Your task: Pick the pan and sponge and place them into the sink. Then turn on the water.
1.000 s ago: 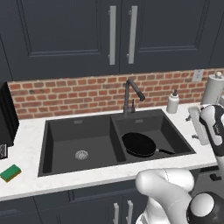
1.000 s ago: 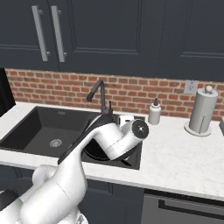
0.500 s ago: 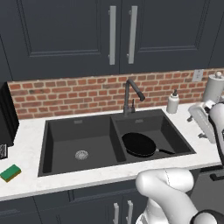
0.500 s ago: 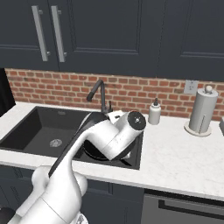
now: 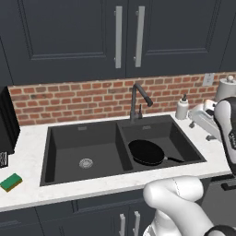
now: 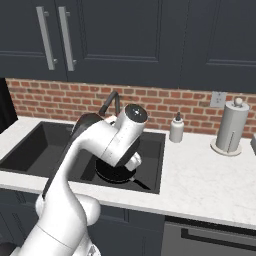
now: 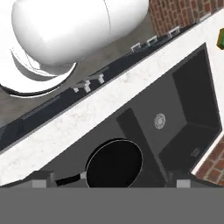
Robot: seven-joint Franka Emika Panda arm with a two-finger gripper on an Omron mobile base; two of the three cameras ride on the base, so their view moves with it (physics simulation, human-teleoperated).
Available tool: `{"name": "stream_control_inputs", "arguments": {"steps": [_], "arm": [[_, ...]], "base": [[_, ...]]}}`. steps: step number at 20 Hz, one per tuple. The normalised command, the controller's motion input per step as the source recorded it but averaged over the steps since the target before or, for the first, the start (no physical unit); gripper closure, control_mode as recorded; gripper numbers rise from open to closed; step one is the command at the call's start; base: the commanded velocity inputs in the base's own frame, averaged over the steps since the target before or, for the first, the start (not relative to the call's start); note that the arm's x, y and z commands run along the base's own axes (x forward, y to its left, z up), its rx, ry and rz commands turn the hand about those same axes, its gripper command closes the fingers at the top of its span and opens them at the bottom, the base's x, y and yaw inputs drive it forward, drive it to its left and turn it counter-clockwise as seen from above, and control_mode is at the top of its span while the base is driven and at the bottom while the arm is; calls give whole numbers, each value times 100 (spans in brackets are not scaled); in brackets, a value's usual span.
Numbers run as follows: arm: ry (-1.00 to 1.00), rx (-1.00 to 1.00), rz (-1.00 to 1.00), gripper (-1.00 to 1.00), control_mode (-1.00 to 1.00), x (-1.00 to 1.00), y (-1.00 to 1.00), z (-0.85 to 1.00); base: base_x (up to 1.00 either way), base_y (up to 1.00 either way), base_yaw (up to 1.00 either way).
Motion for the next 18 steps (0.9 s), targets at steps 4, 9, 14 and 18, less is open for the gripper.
{"name": "stream_control_inputs", "arguments": {"steps": [4, 9, 14, 18], "arm": [[0, -13, 30, -100, -100, -14, 62, 0], [0, -2, 35, -100, -100, -4, 69, -1], [-1, 0, 36, -100, -100, 0, 72, -1], [-11, 0, 35, -100, -100, -1, 68, 0]], "base": [[0, 0, 0], [0, 0, 0], [0, 0, 0], [0, 0, 0]]}}
